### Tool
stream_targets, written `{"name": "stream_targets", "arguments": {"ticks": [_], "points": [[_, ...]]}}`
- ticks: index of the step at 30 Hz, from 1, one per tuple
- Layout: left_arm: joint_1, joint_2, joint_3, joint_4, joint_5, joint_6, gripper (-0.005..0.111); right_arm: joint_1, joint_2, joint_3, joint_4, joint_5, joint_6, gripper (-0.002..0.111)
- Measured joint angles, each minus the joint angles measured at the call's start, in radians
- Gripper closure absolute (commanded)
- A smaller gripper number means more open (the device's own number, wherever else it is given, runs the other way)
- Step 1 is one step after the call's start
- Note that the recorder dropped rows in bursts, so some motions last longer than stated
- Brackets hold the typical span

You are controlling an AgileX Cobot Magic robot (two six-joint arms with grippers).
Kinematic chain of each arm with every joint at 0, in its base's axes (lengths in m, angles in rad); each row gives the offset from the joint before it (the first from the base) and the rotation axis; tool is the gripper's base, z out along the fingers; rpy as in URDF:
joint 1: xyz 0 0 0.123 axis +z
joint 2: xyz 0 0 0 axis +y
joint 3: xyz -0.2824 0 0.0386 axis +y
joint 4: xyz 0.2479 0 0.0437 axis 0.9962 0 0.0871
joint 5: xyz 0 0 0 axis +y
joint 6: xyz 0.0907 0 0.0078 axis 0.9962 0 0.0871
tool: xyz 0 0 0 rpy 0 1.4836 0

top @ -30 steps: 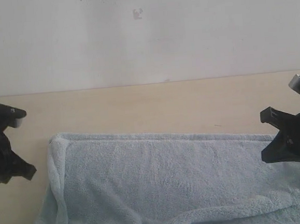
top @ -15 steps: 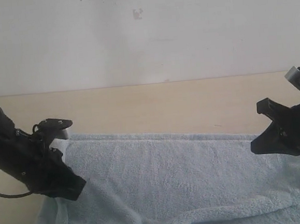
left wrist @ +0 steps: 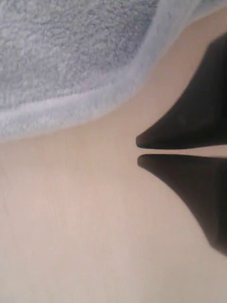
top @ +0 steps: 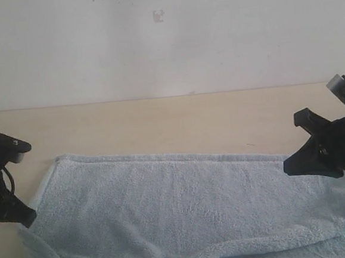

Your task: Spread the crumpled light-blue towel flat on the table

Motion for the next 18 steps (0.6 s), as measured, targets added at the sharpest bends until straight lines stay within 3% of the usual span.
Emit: {"name": "stream_targets", "arguments": {"ticks": [2, 5, 13, 18], "points": [[0.000, -0.036, 0.010, -0.009, -0.007, -0.016, 0.103, 0.000, 0.000, 0.000, 0.017, 0.013, -0.002, 0.108], [0.000, -0.093, 0.014, -0.141, -0.052, 0.071, 0.103, 0.000, 0.000, 0.000, 0.040, 0.025, -0.023, 0.108], [0.000, -0.161, 0.033, -0.812, -0.146, 0.716, 0.103, 0.000, 0.000, 0.000, 0.051, 0.027, -0.123, 0.108], [0.000, -0.114, 0.080, -0.954, -0.212, 0.916, 0.103, 0.000, -0.002, 0.000, -0.030, -0.118, -0.149, 0.108]]}}
